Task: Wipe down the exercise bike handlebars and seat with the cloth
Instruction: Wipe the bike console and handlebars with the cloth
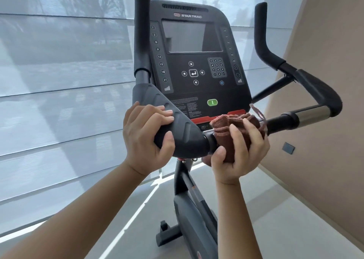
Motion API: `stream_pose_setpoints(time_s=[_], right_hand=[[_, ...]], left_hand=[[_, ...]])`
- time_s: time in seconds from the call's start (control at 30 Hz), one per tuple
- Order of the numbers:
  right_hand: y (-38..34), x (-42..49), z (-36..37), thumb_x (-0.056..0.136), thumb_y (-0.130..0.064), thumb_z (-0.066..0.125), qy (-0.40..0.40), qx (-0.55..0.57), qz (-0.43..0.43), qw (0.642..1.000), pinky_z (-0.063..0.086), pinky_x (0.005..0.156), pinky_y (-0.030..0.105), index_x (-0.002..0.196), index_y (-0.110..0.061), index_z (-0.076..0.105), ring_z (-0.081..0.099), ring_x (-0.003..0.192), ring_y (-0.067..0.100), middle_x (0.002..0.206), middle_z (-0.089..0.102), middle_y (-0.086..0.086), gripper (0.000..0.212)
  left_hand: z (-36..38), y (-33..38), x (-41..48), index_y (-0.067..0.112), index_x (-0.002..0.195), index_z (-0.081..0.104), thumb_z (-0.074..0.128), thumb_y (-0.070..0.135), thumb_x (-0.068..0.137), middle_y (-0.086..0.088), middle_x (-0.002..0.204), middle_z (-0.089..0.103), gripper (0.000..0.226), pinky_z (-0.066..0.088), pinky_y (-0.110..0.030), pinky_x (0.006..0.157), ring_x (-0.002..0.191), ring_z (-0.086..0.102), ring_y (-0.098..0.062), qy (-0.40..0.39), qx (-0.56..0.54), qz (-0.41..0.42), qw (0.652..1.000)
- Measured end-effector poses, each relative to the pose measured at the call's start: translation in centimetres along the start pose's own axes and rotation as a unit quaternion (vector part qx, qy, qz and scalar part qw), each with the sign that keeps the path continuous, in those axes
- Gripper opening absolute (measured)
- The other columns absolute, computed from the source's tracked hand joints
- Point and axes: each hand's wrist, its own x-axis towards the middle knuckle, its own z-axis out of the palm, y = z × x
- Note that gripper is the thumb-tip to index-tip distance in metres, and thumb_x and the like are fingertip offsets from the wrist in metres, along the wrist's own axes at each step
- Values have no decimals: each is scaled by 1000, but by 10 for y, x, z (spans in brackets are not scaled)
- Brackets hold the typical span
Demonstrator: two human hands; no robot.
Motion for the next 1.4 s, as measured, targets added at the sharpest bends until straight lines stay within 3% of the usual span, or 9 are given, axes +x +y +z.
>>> stream_pose_setpoints(time_s=[0.2,0.33,0.43,0.67,0.9,1.03,1.2,1.3,1.4], right_hand=[[26,22,-12,86,-25,45,-57,-35,43,997,49,85,47,100,-11,63,57,91,36,97,65,20,27],[-26,21,-18,87,-34,45,-180,-6,-20,983,45,86,39,99,-18,63,58,93,31,97,68,13,27],[-8,44,-27,86,-33,47,-264,7,-66,962,46,82,41,98,-14,66,60,89,31,95,68,11,30],[50,72,-39,84,-29,49,-309,-56,17,949,48,80,40,102,-10,69,56,89,29,96,66,12,33],[90,83,-40,83,-27,51,-336,-4,-40,941,50,78,39,98,-10,69,59,85,27,93,68,9,29],[123,96,-41,81,-27,51,-348,-56,-39,935,51,73,40,94,-11,70,58,82,27,90,68,9,29],[94,87,-39,82,-27,49,-363,-1,-16,931,47,77,32,98,-12,70,57,84,22,92,67,6,30],[117,108,-41,83,-29,50,-443,17,-90,892,51,74,36,102,-13,69,59,82,24,92,67,6,31],[132,137,-34,82,-36,47,-552,0,-60,831,52,74,40,100,-19,68,57,81,19,89,67,1,32]], left_hand=[[-1,0,0,11,80,55,46,19,72,-11,78,67,14,44,-54,72,79,63,-28,-3,-4,-5,1000],[-5,1,0,12,83,55,47,20,74,-11,81,67,14,44,-52,74,81,62,-28,-29,13,-7,999],[-14,2,1,11,87,56,49,20,77,-11,88,66,16,43,-53,78,88,61,-30,-88,26,-21,996],[-1,60,0,8,113,53,49,26,80,-12,117,60,38,26,-55,105,119,47,-28,-168,135,3,977],[62,93,7,7,105,64,53,24,81,-7,104,67,31,43,-37,83,97,62,-26,-160,216,13,963],[70,94,7,12,100,67,53,31,87,1,89,69,28,41,-30,62,75,63,-18,-129,245,-33,960],[70,91,3,17,89,68,55,33,89,5,86,68,21,36,-29,59,70,61,-18,-130,265,-8,955],[70,89,1,17,91,70,55,32,90,4,88,69,22,38,-29,58,71,62,-18,-119,262,8,958],[71,87,-1,16,92,71,55,33,91,4,88,69,23,39,-29,58,71,63,-17,-109,260,17,959]])
